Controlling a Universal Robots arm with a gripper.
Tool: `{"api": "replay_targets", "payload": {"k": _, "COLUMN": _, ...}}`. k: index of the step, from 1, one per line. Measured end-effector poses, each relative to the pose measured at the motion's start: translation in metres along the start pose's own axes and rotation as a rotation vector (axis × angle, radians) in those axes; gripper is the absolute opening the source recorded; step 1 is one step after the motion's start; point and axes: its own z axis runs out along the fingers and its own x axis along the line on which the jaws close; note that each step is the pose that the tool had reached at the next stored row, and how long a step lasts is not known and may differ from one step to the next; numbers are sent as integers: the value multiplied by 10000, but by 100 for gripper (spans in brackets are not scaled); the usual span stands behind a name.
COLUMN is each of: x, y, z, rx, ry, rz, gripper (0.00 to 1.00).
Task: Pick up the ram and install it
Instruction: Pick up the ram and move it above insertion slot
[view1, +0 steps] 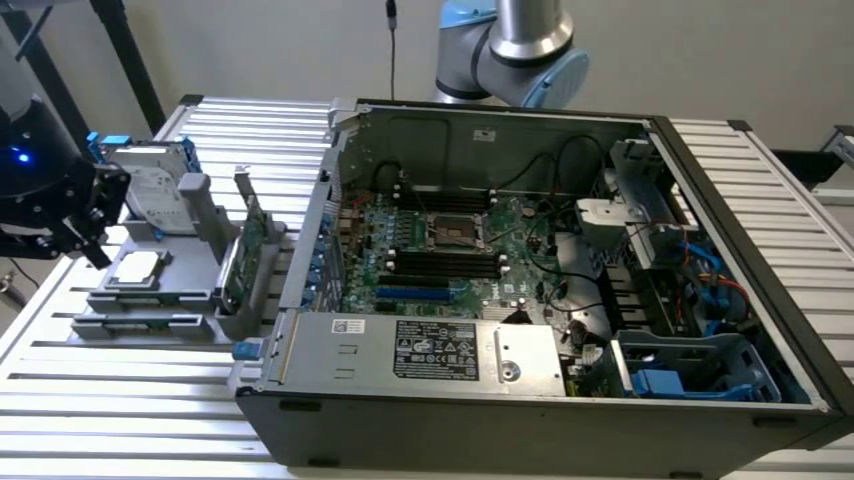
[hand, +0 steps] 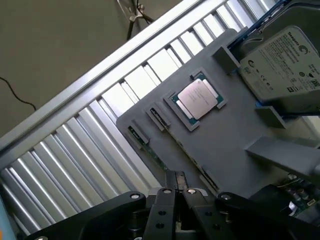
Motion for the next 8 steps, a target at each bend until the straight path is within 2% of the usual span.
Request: {"api": "replay_targets", "payload": {"k": 8, "x": 0, "y": -2, "z": 29, "rx": -22, "ry": 66, "rz": -1453, "gripper": 11}}
